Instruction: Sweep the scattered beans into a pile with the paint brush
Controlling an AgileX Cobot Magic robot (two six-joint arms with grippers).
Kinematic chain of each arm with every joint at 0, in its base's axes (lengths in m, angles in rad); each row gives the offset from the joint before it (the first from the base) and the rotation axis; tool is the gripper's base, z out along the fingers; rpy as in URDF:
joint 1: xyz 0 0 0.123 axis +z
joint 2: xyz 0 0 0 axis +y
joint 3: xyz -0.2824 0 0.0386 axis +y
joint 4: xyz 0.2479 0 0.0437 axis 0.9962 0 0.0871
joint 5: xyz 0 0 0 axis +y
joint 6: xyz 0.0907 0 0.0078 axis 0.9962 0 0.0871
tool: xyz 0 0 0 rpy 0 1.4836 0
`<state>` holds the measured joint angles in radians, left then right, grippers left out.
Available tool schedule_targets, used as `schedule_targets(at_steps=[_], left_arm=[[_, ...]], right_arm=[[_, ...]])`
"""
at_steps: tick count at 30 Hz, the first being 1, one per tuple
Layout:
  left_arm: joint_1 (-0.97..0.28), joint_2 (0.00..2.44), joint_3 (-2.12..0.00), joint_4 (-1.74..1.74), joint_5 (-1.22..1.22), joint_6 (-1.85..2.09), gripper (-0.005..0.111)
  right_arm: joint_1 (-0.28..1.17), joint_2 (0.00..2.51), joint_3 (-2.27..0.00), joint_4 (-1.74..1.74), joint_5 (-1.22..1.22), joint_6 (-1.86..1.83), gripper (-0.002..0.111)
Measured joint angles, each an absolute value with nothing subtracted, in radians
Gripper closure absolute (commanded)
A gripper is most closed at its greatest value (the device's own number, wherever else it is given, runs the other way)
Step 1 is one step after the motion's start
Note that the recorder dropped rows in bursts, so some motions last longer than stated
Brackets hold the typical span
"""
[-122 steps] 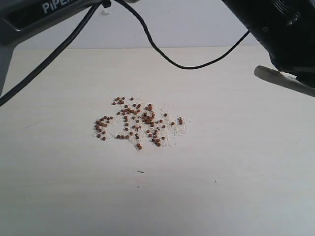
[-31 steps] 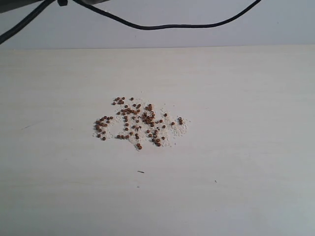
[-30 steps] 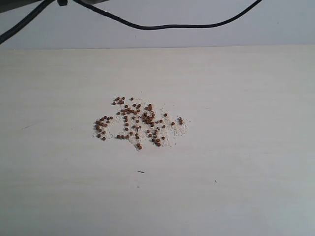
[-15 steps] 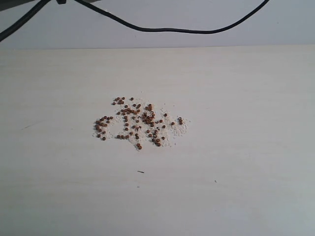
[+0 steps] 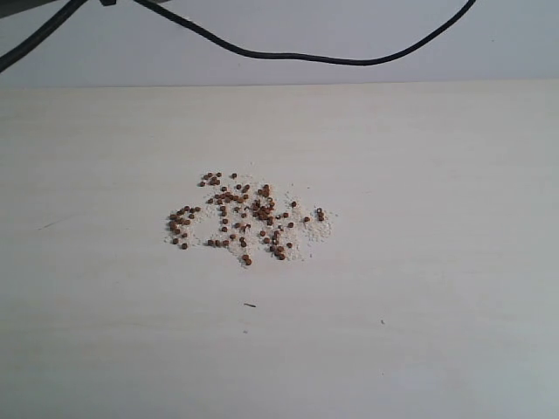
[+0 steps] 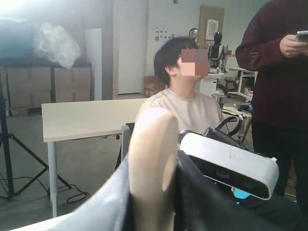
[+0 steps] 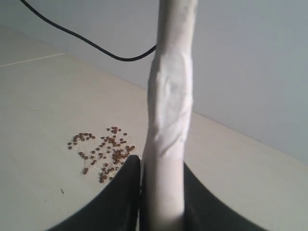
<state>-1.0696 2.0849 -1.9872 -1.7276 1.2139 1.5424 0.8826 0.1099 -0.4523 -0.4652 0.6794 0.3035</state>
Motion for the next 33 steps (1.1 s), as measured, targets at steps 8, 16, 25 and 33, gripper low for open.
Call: schedule_targets(at_steps=[8,16,25,33], left_arm=[[-1.06,2.085,-1.987,-1.745,1.2,1.509,0.107],[-1.058,2.087,-1.987,-1.728,1.177,1.506,0.107],[-1.058,2.087,-1.987,-1.719,1.182,1.506,0.107],[-1.058,2.087,-1.987,-1.694,1.187,1.493,0.107]], right_arm=[[0.883,0.11,-0.452,-0.533,0.619,0.3,0.061],[0.883,0.11,-0.452,-0.55,0.552,0.3,0.058],[0.883,0.148,-0.452,-0.56,0.492,0.324,0.059],[0.883,0.226,-0.452,-0.642,0.463,0.335,0.061]])
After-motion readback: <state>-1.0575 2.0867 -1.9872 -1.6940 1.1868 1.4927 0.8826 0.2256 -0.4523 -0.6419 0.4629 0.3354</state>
